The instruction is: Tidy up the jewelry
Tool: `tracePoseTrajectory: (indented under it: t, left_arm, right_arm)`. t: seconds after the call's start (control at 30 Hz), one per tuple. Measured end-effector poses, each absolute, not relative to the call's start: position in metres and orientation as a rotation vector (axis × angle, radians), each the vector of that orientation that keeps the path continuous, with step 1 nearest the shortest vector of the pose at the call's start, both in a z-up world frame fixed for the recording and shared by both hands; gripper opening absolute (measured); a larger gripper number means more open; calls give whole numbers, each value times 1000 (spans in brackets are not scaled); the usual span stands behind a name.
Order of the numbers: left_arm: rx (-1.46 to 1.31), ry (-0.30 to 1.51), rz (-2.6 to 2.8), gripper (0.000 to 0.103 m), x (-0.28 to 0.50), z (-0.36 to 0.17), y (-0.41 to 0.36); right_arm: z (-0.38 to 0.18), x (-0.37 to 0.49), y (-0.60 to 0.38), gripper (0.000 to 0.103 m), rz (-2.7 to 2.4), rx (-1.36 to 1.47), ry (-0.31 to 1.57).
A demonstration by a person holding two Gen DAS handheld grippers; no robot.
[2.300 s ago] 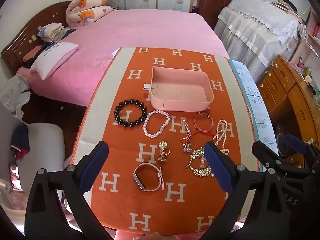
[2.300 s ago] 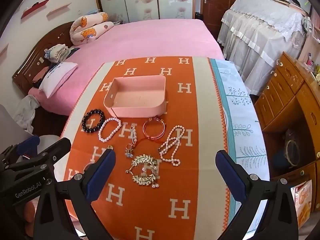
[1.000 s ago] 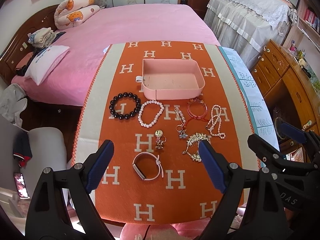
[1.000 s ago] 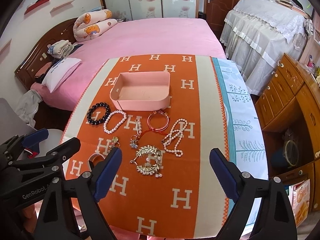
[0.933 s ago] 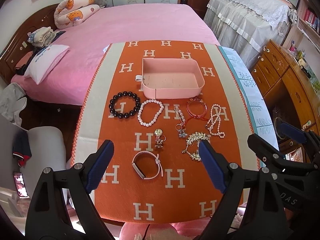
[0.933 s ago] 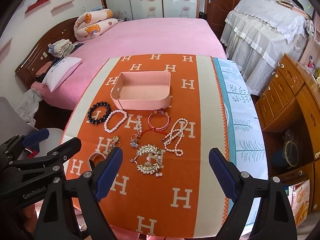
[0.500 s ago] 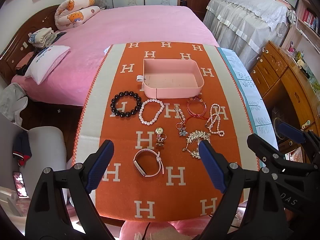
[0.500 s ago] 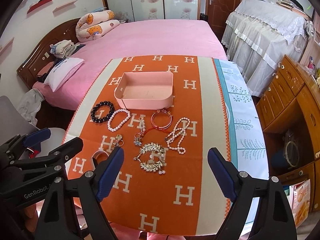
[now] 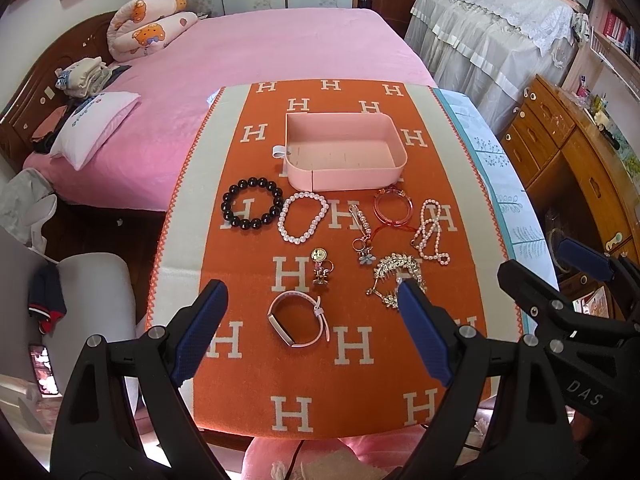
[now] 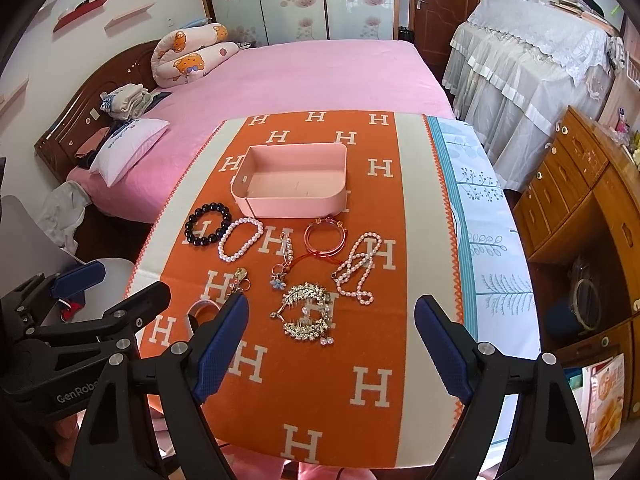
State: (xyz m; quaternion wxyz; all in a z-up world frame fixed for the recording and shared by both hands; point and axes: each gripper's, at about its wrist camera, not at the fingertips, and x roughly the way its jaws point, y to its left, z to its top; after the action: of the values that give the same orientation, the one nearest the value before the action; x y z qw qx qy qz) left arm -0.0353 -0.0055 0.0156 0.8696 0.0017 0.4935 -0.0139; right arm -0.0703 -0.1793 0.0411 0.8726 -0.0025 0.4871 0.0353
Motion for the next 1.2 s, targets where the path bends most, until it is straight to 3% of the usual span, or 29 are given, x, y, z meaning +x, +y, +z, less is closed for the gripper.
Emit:
tracePoseTrajectory:
  t: [0.97, 1.2]
  left_arm:
    - [-61, 1019, -49, 85, 16, 24, 18]
    - [-118, 1089, -26, 85, 52, 8, 63]
  right_arm:
    - [42, -30, -180, 87, 96, 41, 1004]
    - [27, 4, -160, 70, 121, 40, 1070]
